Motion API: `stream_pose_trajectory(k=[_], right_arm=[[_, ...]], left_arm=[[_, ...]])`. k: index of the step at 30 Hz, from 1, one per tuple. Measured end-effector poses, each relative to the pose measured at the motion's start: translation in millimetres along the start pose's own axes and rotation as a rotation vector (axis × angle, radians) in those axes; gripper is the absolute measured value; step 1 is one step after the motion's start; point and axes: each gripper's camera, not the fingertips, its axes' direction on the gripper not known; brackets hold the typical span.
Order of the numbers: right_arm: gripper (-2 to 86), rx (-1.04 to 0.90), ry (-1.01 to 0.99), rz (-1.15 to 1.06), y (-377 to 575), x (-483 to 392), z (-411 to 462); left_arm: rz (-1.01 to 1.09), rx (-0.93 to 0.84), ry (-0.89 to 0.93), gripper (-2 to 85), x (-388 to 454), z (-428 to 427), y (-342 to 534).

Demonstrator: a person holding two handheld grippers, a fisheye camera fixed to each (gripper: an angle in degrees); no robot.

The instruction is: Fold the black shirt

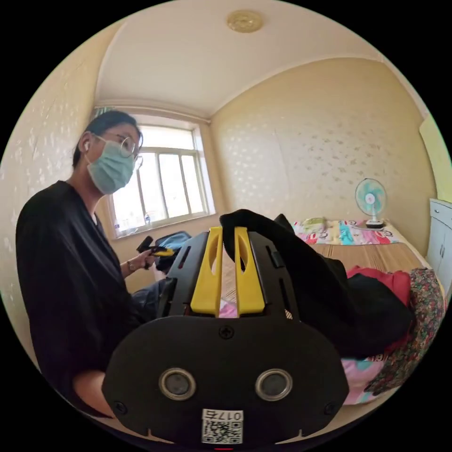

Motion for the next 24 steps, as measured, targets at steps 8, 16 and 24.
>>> stream_pose_trajectory(k=[8,16,24], right_arm=[[1.8,-0.603,-0.208,0.310,109.3,6.5,55.4],[2.0,-0.238,-0.399,0.250,104.5,5.8,-6.1],[2.0,-0.193,-0.558,0.202,104.4,16.3,-55.5]], left_arm=[[0.045,-0.334,0.197,9.0,-0.7,198.4,3.1],[0.029,-0.546,0.278,10.9,16.9,378.8,49.1],[-0.013,-0.661,0.227,14.9,-12.5,422.7,70.7]])
